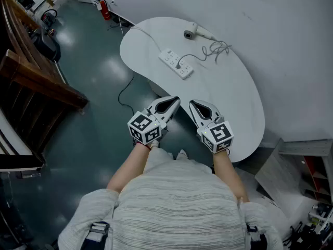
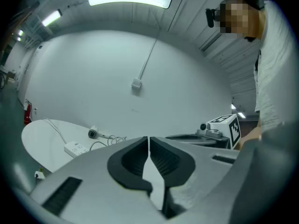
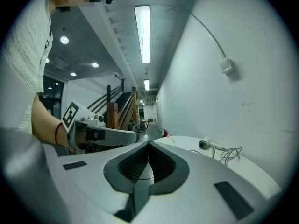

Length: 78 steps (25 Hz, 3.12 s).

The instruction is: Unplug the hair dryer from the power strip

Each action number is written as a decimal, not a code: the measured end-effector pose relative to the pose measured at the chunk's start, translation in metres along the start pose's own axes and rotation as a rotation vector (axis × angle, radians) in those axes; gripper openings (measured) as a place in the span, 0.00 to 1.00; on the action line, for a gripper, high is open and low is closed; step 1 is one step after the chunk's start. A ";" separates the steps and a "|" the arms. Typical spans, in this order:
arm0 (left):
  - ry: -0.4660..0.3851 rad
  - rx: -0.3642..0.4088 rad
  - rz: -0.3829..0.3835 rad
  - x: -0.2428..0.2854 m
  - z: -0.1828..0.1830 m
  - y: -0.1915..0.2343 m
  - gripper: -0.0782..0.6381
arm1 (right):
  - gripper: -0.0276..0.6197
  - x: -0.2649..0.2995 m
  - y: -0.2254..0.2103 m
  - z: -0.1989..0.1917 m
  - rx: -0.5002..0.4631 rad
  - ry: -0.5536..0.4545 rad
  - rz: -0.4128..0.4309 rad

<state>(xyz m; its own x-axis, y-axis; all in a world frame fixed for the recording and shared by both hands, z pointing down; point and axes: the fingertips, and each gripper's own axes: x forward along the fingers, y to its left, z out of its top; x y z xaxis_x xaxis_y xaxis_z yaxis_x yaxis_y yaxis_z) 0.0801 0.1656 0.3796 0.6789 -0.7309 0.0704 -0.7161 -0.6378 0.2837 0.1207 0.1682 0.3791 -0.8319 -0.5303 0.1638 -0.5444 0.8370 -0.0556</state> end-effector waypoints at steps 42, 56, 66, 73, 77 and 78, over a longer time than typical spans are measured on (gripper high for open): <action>0.216 0.171 -0.233 -0.018 -0.008 0.178 0.29 | 0.15 0.171 -0.016 -0.004 0.020 0.094 -0.146; 0.514 0.423 -0.230 0.087 -0.069 0.219 0.55 | 0.21 0.210 -0.116 -0.061 0.066 0.225 -0.087; 0.649 0.607 -0.195 0.137 -0.122 0.241 0.66 | 0.22 0.229 -0.151 -0.108 0.069 0.358 0.004; 0.795 0.933 -0.402 0.148 -0.139 0.262 0.74 | 0.24 0.236 -0.158 -0.120 0.082 0.393 0.018; 0.852 1.030 -0.525 0.157 -0.138 0.281 0.74 | 0.25 0.243 -0.160 -0.118 0.109 0.385 -0.003; 0.876 1.055 -0.567 0.158 -0.140 0.285 0.75 | 0.25 0.246 -0.160 -0.119 0.115 0.388 -0.010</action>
<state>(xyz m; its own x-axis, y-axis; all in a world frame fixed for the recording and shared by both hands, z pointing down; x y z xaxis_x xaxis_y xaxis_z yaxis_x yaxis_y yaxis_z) 0.0065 -0.0975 0.6052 0.5058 -0.1996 0.8392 0.1470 -0.9387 -0.3119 0.0164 -0.0801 0.5453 -0.7360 -0.4295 0.5234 -0.5794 0.7995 -0.1587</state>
